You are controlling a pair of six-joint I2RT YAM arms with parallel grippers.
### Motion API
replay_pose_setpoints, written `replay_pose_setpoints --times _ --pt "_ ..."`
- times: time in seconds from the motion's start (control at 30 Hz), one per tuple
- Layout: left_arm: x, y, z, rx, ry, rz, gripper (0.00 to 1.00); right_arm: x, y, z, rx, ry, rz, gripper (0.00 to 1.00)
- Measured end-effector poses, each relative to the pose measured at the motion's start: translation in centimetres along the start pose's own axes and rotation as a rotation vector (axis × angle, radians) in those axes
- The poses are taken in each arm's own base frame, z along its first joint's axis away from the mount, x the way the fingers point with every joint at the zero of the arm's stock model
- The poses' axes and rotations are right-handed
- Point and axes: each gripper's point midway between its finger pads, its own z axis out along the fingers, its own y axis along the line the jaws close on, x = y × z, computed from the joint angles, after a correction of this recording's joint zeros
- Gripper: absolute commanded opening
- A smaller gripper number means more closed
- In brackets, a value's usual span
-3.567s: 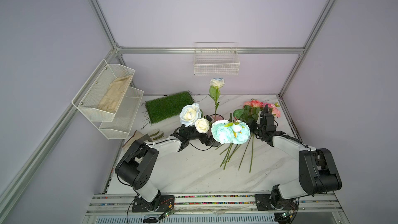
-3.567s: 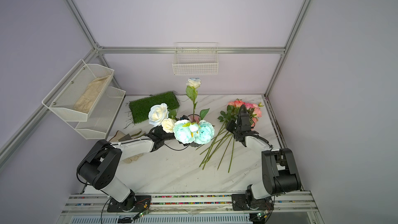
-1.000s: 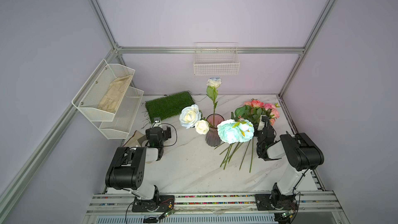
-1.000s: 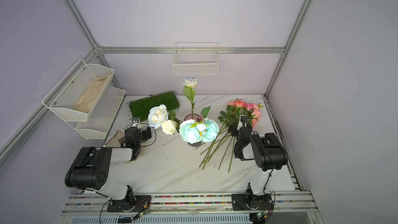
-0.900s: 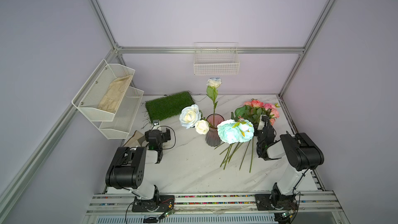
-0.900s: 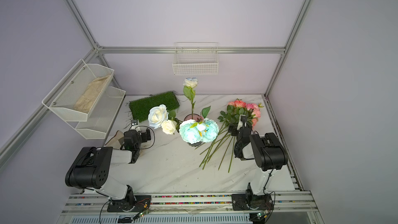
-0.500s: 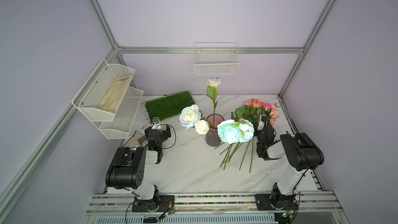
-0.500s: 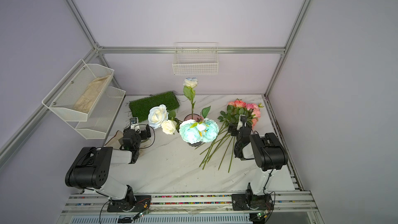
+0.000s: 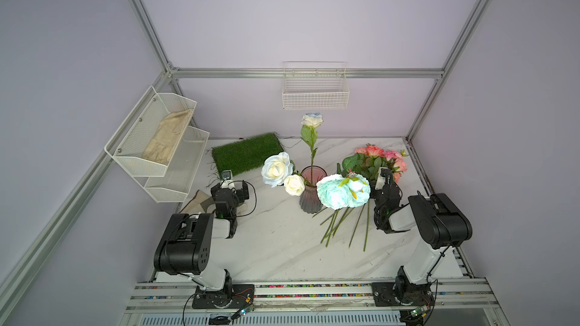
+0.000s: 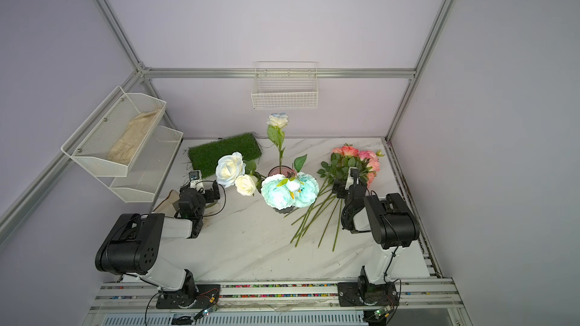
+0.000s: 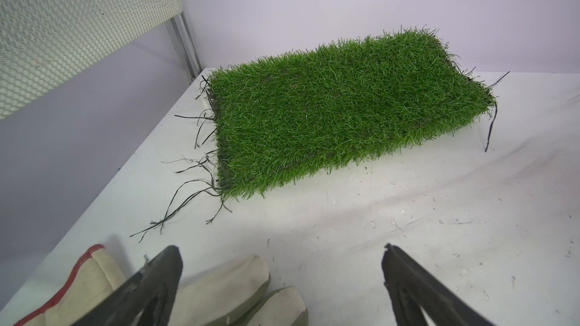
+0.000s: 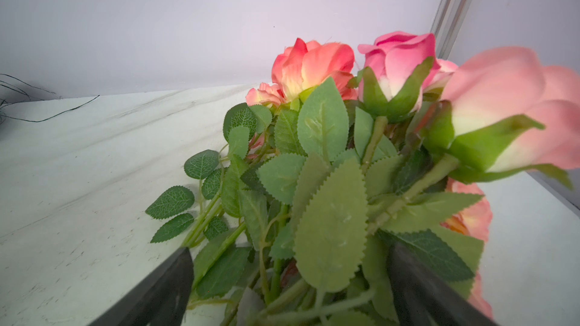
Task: Pick out pink flowers from the vase
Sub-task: Reset both arms
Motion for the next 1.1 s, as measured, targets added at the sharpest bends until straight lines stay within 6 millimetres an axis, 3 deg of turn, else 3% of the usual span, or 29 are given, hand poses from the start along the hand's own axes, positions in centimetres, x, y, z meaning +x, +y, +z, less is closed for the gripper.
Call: replay_pose_setpoints --times 0.03,0.13,0.17,0.23,0.27,0.33,0.37,0.4,0.43,0.47,1.1 --pt "0.02 -0.01 0.0 0.0 0.001 0.0 1.0 0.06 -0.08 0.02 0.001 0.003 0.002 0.97" --pt "0.02 0.01 0.0 -0.001 0.001 0.0 0.75 0.2 -0.34 0.16 -0.001 0.013 0.011 0.97" --pt "0.03 0.02 0.0 -0.001 0.001 0.0 0.58 0.18 -0.4 0.2 -0.001 0.013 0.013 0.97" --pt "0.08 -0.01 0.0 0.0 0.003 -0.001 0.12 0.18 -0.47 0.23 -0.001 0.014 0.014 0.97" --pt "0.1 0.0 0.0 0.0 0.004 0.005 0.0 0.19 -0.48 0.24 -0.001 0.015 0.015 0.97" --pt "0.11 -0.01 0.0 0.0 0.004 0.009 0.0 0.26 -0.47 0.25 -0.003 0.018 0.016 0.97" --pt "0.11 -0.01 0.0 0.0 0.004 0.011 0.02 0.29 -0.48 0.26 -0.003 0.02 0.017 0.97" --pt "0.11 -0.01 0.0 0.0 0.004 0.012 0.25 0.31 -0.47 0.26 -0.003 0.021 0.017 0.97" --pt "0.12 -0.01 0.0 0.001 0.005 0.016 0.68 0.32 -0.47 0.26 -0.003 0.021 0.017 0.97" --pt "0.12 -0.01 0.0 0.001 0.005 0.017 0.99 0.31 -0.46 0.27 -0.004 0.021 0.017 0.97" --pt "0.11 -0.01 0.0 0.0 0.004 0.014 1.0 0.38 -0.34 0.51 -0.009 0.034 0.017 0.97"
